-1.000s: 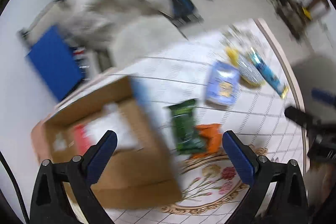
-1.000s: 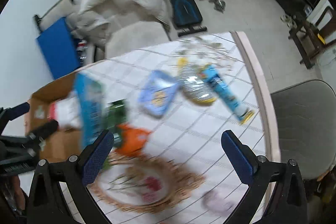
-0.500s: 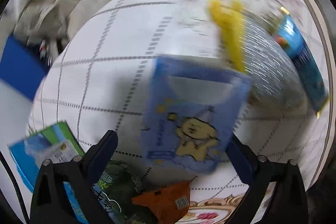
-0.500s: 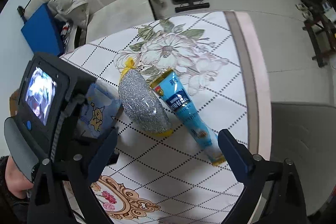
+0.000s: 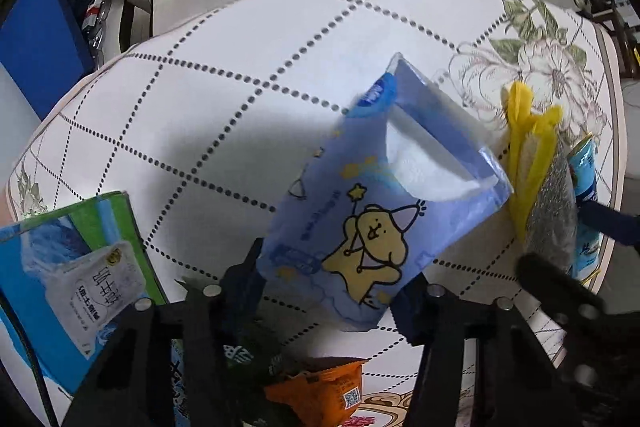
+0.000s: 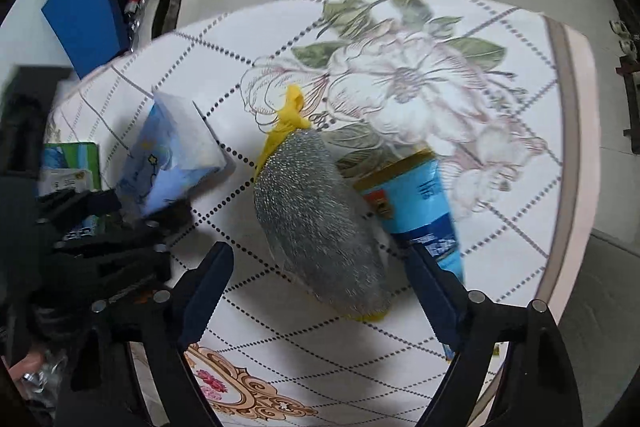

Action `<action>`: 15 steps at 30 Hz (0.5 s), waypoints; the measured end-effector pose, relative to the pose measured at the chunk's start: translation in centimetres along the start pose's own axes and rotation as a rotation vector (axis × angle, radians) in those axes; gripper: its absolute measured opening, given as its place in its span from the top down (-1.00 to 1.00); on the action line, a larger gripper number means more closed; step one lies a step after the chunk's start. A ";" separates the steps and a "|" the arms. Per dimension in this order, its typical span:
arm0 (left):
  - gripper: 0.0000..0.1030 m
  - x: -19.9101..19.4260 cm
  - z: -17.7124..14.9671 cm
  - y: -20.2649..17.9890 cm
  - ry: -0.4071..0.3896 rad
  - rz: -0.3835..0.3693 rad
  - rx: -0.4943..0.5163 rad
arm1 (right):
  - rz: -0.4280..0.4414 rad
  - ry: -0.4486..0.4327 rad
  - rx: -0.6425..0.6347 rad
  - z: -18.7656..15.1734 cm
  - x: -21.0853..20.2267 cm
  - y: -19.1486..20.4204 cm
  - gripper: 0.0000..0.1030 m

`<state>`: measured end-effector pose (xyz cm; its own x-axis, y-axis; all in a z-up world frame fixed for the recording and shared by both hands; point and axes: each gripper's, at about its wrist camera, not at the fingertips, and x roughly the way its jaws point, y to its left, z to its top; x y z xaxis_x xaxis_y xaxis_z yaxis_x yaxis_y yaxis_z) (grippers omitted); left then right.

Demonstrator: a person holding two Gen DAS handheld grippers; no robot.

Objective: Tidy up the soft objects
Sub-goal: 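Grasp the blue tissue pack with the left gripper while the right gripper grasps the silver-wrapped item, then carry both items into the box and open both grippers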

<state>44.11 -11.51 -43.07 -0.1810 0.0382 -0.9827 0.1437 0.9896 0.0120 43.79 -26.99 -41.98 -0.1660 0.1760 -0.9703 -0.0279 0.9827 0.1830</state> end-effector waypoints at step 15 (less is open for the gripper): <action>0.14 -7.7 -3.4 2.4 -0.122 -0.127 -0.021 | 0.034 -0.074 0.068 -3.9 -3.7 1.9 -0.13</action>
<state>42.54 -8.91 -34.85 -0.0769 -0.1032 -0.9917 0.1067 0.9881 -0.1111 40.51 -25.99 -37.40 -0.0918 0.2106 -0.9732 0.0438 0.9773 0.2074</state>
